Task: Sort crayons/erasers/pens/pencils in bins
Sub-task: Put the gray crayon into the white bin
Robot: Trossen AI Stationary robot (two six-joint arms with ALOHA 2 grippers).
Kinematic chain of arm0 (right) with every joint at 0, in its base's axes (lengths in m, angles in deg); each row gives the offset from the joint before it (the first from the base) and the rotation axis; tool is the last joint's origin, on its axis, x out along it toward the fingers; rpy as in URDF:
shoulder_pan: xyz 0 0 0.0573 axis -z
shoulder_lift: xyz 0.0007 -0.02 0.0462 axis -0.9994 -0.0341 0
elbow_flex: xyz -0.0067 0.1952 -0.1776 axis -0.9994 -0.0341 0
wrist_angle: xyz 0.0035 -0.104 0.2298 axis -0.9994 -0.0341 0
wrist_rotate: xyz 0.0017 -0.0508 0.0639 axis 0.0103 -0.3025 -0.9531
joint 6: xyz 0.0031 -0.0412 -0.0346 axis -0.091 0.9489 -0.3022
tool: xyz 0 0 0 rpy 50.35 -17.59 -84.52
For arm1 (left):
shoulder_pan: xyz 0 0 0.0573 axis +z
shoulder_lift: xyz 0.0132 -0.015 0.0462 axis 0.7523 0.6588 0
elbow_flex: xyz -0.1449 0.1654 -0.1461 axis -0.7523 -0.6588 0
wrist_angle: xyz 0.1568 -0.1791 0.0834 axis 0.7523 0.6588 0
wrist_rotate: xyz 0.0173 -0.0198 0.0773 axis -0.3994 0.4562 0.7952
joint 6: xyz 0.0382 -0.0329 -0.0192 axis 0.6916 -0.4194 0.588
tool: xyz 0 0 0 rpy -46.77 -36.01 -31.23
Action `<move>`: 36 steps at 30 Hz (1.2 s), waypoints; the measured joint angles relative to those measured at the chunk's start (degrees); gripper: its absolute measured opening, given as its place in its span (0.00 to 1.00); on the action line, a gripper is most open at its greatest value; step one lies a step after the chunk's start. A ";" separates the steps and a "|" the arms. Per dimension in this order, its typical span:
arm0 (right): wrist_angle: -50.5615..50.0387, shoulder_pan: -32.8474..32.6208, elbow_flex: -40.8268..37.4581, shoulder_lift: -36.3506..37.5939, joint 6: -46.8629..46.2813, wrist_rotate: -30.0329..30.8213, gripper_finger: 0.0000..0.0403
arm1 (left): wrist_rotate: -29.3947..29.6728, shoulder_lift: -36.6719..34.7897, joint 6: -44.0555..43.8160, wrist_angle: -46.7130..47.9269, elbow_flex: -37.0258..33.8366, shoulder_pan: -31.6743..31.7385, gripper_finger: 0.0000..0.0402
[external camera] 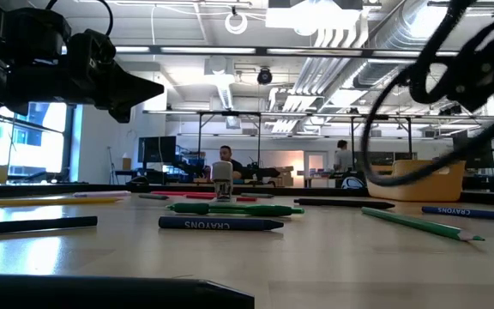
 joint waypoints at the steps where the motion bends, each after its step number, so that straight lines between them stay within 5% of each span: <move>1: -1.38 0.00 2.39 -1.43 1.74 0.24 0.00 | -0.01 -0.01 0.00 0.00 0.00 0.01 0.00; 7: -5.73 0.00 7.49 -7.25 9.00 -1.75 0.00 | -0.01 -0.01 0.00 0.04 0.00 -0.01 0.00; 17: -1.93 0.99 0.57 -6.99 11.50 -3.70 0.00 | -0.03 0.01 0.00 0.59 0.00 -0.01 0.00; 36: -7.23 1.20 0.88 -6.92 6.32 -3.39 0.00 | -0.01 -0.01 0.00 0.45 0.00 -0.01 0.00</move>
